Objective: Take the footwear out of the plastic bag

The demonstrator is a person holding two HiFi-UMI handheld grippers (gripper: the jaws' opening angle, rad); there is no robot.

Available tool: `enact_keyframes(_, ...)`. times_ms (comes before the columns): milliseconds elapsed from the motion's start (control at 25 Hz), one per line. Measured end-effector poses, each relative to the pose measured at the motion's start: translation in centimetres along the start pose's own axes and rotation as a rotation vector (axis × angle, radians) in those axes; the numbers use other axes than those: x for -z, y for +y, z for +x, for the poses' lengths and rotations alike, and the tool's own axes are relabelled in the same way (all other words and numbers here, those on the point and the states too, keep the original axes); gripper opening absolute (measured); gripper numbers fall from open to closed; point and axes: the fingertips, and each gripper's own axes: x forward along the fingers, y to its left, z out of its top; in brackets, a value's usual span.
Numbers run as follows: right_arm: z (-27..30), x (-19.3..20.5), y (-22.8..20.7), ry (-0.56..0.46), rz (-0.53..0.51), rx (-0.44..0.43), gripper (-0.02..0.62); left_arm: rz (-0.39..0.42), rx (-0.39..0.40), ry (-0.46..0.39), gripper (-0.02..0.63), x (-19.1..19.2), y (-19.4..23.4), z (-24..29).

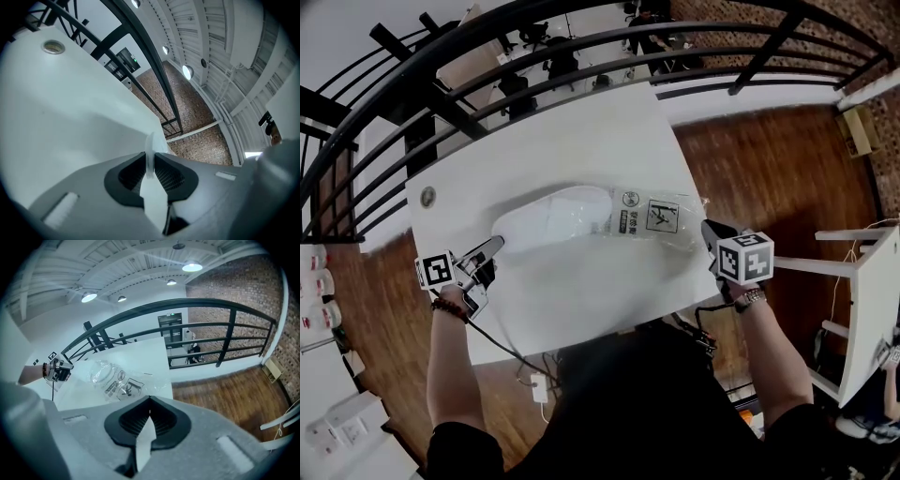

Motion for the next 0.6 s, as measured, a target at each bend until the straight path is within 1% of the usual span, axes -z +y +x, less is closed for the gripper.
enact_keyframes(200,-0.6,0.5,-0.7,-0.024,0.044,0.006,-0.008,-0.026,-0.008,-0.067,0.077,0.6,0.2,-1.1)
enact_keyframes(440,-1.0,1.1,-1.6,-0.049,0.129,0.002,-0.008,-0.061,-0.013,-0.18,0.077,1.1,0.7,-2.2)
enact_keyframes(600,-1.4,1.4,-2.0,-0.064,0.188,0.008,-0.008,-0.105,-0.027,-0.244,0.077,1.8,1.4,-3.2)
